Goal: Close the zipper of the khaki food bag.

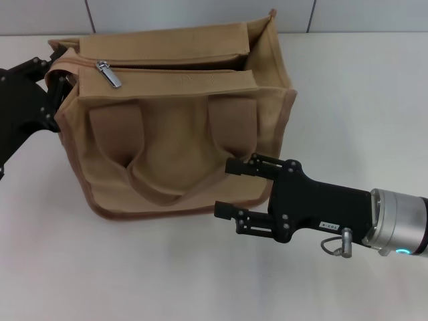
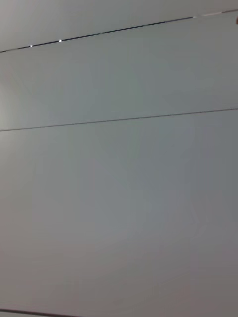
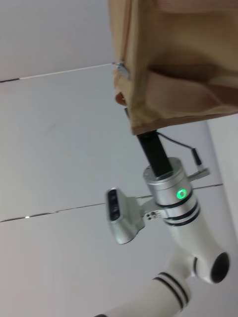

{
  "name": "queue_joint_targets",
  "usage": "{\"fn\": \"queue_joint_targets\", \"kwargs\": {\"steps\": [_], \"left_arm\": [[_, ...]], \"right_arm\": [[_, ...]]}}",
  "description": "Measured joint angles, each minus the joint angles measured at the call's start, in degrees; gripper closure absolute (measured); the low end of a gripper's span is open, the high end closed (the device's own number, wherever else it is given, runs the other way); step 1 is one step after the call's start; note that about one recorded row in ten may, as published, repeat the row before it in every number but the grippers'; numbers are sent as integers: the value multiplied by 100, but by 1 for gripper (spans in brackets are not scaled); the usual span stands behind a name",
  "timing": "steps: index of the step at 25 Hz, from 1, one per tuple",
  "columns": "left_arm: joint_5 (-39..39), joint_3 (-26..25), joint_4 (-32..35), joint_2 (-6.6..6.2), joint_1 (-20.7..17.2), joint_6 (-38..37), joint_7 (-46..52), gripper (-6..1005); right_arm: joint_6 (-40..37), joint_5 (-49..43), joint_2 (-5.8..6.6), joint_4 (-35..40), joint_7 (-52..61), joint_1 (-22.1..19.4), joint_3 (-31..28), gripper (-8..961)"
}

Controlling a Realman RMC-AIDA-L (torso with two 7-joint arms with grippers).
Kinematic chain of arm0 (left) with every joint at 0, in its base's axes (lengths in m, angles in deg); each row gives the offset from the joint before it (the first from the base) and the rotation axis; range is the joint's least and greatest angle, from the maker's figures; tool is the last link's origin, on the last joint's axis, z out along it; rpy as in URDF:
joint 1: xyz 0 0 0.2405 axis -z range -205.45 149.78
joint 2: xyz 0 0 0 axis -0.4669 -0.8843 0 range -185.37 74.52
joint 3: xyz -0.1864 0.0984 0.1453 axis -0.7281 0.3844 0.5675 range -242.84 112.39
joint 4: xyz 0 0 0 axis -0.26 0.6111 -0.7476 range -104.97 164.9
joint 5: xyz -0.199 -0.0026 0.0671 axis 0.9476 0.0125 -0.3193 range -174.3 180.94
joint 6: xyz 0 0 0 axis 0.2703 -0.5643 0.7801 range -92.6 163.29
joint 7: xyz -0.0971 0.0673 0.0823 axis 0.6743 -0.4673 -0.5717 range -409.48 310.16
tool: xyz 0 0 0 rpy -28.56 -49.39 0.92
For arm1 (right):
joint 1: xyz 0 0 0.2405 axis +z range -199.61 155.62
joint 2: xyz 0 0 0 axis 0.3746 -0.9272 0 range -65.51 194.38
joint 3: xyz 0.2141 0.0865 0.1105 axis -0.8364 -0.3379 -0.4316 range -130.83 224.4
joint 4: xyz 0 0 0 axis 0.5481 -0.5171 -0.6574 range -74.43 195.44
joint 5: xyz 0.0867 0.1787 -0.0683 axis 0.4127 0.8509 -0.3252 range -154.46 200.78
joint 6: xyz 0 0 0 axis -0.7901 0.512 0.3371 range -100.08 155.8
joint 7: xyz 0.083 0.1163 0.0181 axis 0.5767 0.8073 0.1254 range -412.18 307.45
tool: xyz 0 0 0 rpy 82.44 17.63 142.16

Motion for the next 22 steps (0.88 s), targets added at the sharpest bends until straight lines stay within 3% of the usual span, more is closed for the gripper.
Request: {"fn": "queue_joint_targets", "kwargs": {"steps": [7,21,22], "left_arm": [[9,61,102,-12,406,54,1315,959],[38,513,365,5,566,-19,1669,968],[39,513,361,7,588,-42,1675,968]], "right_arm": [[-611,55,0,35,24,-10,-67,276],[-945,1198,2,453,1144,162,-163,281],[-945,1347,0,455,1221,181,-150,395]]}}
